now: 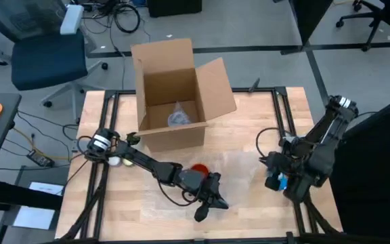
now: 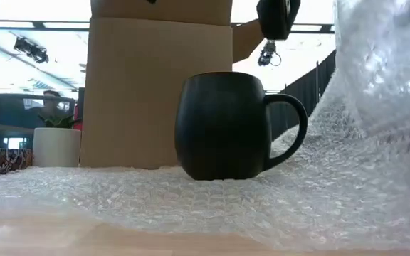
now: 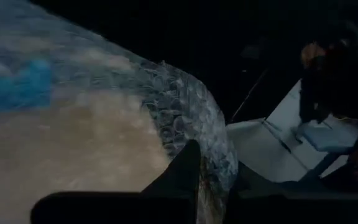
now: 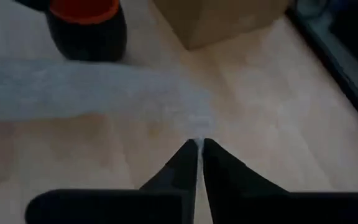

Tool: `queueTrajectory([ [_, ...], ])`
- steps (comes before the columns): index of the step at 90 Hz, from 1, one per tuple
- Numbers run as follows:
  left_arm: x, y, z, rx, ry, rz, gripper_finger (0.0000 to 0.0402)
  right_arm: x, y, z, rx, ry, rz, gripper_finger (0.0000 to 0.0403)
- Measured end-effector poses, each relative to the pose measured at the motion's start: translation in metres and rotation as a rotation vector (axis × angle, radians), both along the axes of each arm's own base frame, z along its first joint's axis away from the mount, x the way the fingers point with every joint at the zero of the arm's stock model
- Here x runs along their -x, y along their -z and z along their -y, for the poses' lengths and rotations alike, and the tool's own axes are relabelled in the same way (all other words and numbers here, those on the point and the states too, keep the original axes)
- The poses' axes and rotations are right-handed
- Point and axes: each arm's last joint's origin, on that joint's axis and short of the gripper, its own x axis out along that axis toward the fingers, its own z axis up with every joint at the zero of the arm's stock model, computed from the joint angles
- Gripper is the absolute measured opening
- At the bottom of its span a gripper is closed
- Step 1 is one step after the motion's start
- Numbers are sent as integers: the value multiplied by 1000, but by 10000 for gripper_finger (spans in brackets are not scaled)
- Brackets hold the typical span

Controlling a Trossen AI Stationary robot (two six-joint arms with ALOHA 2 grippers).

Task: Wrap mug
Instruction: Wrap the black mug with bubble wrap

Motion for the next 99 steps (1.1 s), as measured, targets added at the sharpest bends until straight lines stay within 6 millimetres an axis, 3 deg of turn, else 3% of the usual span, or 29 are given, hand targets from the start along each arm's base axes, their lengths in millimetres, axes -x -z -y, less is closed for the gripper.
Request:
queueTrajectory([
  [23, 11, -28, 0, 43, 24, 49, 0, -38, -5, 14, 189, -40, 24, 0],
  [55, 23, -35, -5, -9, 36, -89, 0, -98, -17, 21, 221, -247, 109, 0],
  [84, 62, -57, -24, -212, -72, -303, 0, -112, -11, 21, 185, -311, 100, 0],
  [99, 67, -50, -32, -302, -164, -388, 0, -116, -16, 18, 158, -362, 150, 0],
])
